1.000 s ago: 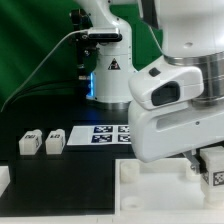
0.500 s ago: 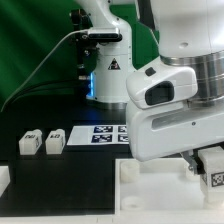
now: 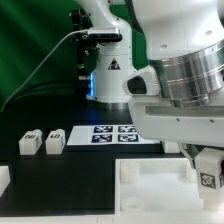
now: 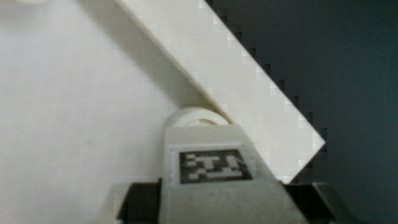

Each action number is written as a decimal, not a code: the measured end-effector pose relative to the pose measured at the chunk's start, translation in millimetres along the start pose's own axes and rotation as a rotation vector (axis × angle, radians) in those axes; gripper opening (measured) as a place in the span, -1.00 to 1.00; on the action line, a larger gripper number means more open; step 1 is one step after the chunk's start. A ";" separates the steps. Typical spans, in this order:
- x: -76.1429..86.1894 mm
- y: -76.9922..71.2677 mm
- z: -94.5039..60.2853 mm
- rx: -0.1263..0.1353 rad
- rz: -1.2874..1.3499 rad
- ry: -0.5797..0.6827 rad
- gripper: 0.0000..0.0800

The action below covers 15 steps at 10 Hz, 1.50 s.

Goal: Assemble one leg

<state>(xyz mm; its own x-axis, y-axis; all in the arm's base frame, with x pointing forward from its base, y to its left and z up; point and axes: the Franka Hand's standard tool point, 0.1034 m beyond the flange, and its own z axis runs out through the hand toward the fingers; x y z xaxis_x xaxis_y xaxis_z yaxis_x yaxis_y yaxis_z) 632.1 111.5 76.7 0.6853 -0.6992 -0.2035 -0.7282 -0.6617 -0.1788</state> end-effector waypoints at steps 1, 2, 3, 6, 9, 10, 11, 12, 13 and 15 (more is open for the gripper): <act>-0.1 -0.2 0.0 0.000 0.073 0.000 -0.26; -0.6 -0.6 0.1 0.001 0.181 -0.001 -0.26; -1.6 -1.7 1.0 0.007 0.287 0.000 -0.26; -16.6 -9.3 11.6 0.047 0.681 -0.005 -0.26; -15.4 -9.3 11.6 0.054 0.596 0.003 -0.25; -13.3 -8.3 10.8 0.056 0.568 0.006 0.31; -10.8 -6.5 9.7 0.053 0.445 0.010 0.31; -13.2 -5.6 6.8 0.015 0.230 0.003 0.56; -20.1 -8.9 3.3 -0.035 0.106 -0.004 0.60; -18.3 -10.0 4.1 -0.027 -0.089 -0.001 0.62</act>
Offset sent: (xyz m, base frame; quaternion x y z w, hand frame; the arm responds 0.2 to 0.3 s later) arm -0.0196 0.0156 -0.0175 0.0325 0.0275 0.3187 0.9469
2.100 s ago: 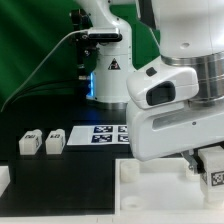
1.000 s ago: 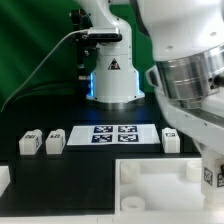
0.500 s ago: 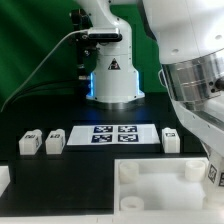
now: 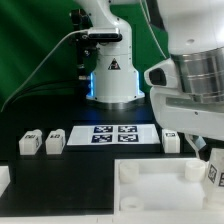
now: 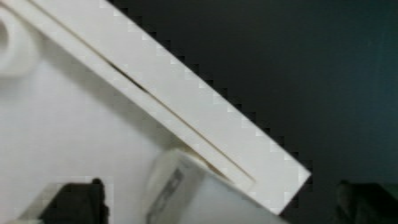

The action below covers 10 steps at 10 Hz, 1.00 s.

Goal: Assemble one leg

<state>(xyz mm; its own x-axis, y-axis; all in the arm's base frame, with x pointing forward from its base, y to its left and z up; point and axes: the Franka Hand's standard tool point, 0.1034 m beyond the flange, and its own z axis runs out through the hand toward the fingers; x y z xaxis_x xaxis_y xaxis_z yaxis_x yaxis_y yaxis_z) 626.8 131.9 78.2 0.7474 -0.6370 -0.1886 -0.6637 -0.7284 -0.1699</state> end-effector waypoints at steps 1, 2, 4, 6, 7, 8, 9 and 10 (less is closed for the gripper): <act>0.1 1.0 1.0 -0.005 -0.148 0.003 0.62; 0.1 5.3 4.8 -0.029 -0.304 0.010 0.62; 6.8 9.7 3.1 -0.047 -0.569 0.017 0.62; 5.4 9.1 4.9 -0.045 -0.549 0.014 0.41; 5.7 9.3 4.8 -0.045 -0.560 0.014 0.07; 6.1 10.0 4.8 -0.045 -0.531 0.014 0.07; 8.5 13.1 5.2 -0.049 -0.379 0.020 -0.24; 8.1 12.6 5.3 -0.048 -0.294 0.022 -0.26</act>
Offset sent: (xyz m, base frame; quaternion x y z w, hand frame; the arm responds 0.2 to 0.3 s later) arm 0.0059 -0.0237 -0.0004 -0.0394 0.0166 -0.3789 0.9244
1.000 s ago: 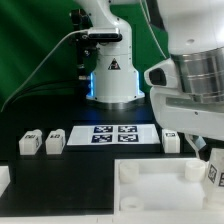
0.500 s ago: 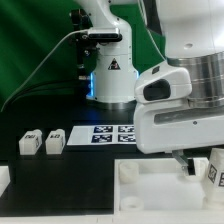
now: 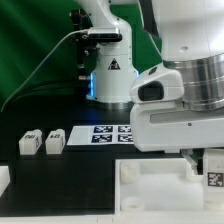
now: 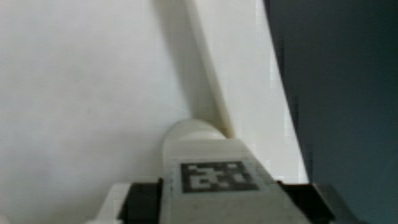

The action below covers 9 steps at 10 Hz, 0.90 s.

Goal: Assemble one leg

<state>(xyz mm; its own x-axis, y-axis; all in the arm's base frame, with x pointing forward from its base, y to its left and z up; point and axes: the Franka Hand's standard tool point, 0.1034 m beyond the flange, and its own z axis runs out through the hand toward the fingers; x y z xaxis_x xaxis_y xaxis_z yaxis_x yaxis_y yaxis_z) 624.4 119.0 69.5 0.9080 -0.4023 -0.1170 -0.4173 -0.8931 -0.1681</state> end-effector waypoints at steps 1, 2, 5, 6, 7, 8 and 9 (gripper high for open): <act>1.3 -0.1 0.1 0.014 0.100 0.001 -0.26; 3.6 0.6 0.0 0.040 0.231 0.000 -0.26; 5.8 -0.6 -0.4 0.098 0.682 -0.032 -0.26; 7.1 -0.8 -0.1 0.117 0.819 -0.041 -0.26; 7.6 -1.2 0.4 0.138 0.961 -0.056 -0.26; 7.2 -1.5 0.7 0.137 0.955 -0.055 -0.26; 7.0 -1.7 1.0 0.136 0.945 -0.055 -0.26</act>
Offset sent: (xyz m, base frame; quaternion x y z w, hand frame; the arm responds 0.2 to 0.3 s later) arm 0.0041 -0.0096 -0.0047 0.0448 0.0019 0.3311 0.9425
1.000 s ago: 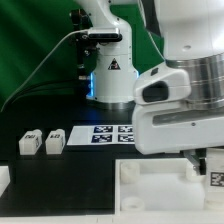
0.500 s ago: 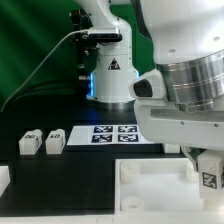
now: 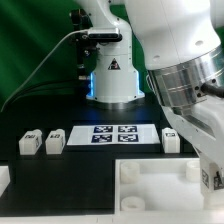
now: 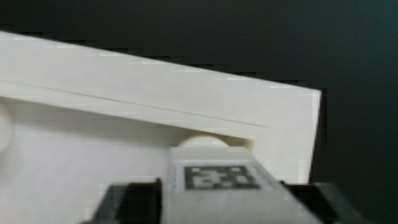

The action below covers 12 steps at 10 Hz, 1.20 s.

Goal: Assemble one leg

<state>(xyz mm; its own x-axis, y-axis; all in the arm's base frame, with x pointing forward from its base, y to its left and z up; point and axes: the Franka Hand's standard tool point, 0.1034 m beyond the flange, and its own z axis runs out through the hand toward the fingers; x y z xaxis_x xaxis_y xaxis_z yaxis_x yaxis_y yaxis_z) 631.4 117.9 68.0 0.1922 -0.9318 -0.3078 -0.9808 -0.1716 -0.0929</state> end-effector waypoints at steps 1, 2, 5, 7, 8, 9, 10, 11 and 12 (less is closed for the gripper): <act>0.0 0.0 0.1 0.000 -0.043 0.000 0.19; -0.5 0.1 0.3 0.000 -0.043 0.000 0.48; -10.2 3.3 -7.1 -0.081 -0.504 0.017 0.62; -8.5 1.8 -6.2 -0.080 -0.728 0.014 0.62; -7.9 2.6 -5.7 -0.098 -0.867 0.024 0.62; -7.8 3.6 -4.3 -0.132 -1.051 0.042 0.62; -6.3 3.2 -4.7 -0.149 -1.208 0.047 0.62; -3.2 2.9 -4.8 -0.151 -1.309 0.043 0.62; -3.3 2.9 -4.7 -0.151 -1.323 0.042 0.31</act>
Offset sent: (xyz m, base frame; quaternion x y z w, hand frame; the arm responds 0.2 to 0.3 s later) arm -0.0047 0.0003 0.0114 -0.0013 -0.0221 -0.4263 0.9043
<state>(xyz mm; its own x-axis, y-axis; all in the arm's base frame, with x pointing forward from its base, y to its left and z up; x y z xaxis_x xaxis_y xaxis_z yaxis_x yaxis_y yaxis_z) 627.7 119.0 73.2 0.9982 -0.0452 -0.0385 -0.0518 -0.9802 -0.1911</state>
